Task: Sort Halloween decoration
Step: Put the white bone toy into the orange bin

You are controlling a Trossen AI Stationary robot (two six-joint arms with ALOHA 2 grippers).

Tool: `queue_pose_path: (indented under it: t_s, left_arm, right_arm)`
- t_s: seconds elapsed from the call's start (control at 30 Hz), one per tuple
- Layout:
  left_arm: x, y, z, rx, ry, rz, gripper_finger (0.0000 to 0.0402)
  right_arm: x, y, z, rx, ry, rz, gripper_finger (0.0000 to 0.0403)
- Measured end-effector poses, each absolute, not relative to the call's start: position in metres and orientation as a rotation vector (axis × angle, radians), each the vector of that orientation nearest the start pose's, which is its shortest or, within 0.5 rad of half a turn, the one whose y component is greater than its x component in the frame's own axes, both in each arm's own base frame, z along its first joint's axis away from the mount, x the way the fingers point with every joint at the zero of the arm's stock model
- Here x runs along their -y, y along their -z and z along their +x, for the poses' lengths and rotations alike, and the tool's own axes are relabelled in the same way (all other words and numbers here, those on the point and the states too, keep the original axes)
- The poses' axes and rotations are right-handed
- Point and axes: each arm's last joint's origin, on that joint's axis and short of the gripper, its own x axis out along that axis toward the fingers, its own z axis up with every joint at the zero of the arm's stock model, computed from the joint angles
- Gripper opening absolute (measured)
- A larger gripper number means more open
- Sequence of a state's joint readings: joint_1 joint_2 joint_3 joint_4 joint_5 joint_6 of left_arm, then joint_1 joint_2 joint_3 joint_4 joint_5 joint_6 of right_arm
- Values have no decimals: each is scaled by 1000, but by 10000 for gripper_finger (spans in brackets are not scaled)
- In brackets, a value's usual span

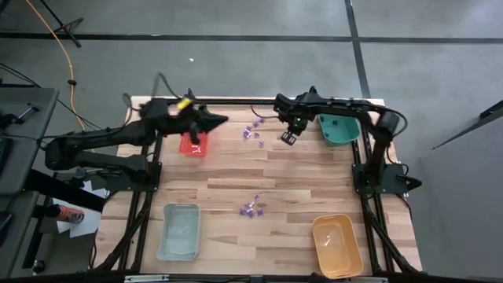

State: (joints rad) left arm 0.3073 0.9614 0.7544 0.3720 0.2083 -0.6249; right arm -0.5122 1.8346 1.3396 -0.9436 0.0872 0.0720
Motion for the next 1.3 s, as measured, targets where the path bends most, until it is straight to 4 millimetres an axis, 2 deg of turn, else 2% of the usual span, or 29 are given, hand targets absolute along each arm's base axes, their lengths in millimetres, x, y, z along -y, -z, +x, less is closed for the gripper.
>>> queue_pose_path:
  t_s: [0.13,0.27,0.37,0.53,0.67,0.87,1.07,1.3]
  left_arm:
    - [-57,-364,188,323,-33,-516,0]
    - [-54,-375,178,413,-18,-439,0]
    - [-53,-378,175,439,-28,-425,0]
    - [-55,-376,178,434,-52,-432,0]
    - [-57,-372,184,410,-68,-441,0]
    - [-59,-367,191,387,-73,-455,0]
    - [-59,-367,191,390,-72,-458,0]
    - [-59,-368,191,396,-63,-507,0]
  right_arm:
    - [162,-231,316,-1105,463,393,2]
    - [150,-251,344,-805,386,443,1]
    - [136,-257,370,-618,327,458,1]
    - [107,-253,408,-390,220,492,0]
    - [91,-238,426,-354,178,519,0]
    - [84,-229,454,-362,161,520,0]
    - [89,-232,490,-323,133,516,0]
    - [98,-221,532,-300,132,519,1]
